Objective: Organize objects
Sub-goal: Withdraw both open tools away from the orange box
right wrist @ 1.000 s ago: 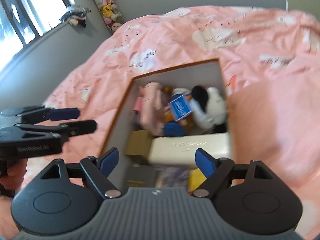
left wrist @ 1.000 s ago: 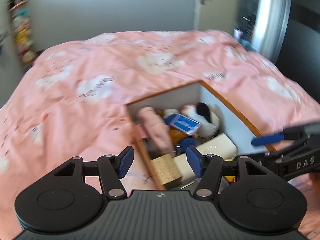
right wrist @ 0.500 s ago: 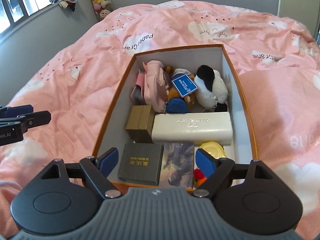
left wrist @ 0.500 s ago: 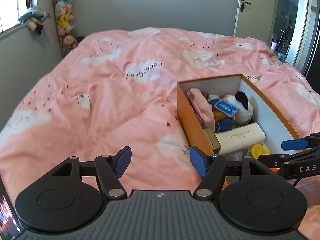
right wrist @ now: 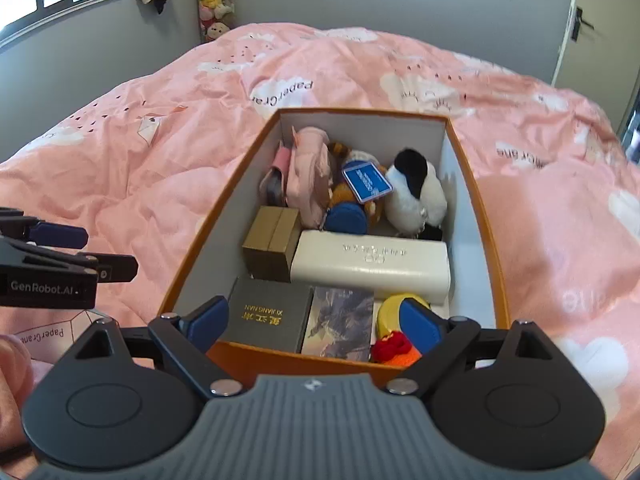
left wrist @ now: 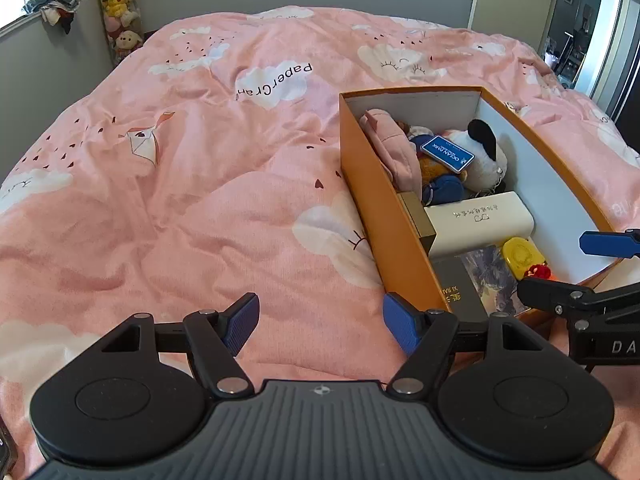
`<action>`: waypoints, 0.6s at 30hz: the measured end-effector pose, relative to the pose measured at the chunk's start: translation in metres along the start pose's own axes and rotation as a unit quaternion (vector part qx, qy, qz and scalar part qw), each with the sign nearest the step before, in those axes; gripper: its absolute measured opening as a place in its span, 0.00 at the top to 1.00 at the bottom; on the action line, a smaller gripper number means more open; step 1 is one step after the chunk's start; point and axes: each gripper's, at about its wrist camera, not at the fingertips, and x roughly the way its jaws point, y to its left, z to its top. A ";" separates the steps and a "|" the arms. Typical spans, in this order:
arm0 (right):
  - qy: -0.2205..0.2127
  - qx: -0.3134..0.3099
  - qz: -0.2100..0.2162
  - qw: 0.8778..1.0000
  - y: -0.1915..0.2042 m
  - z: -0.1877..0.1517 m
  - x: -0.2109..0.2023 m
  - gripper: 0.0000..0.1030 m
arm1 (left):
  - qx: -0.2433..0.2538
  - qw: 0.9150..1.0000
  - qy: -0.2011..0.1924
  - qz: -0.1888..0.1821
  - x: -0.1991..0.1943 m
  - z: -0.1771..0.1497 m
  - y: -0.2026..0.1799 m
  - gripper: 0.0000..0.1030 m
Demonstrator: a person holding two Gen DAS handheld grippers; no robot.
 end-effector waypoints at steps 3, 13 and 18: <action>0.006 0.010 0.003 1.000 -0.004 0.000 0.003 0.10 | 0.001 1.000 -0.001 0.001 0.000 0.000 0.000 0.19; 0.007 0.008 0.006 1.000 -0.002 -0.001 0.004 0.09 | 0.009 1.000 -0.001 0.002 -0.002 0.001 -0.001 0.19; 0.007 0.008 0.005 1.000 -0.002 -0.001 0.004 0.09 | 0.009 1.000 -0.001 0.002 -0.002 0.001 0.000 0.19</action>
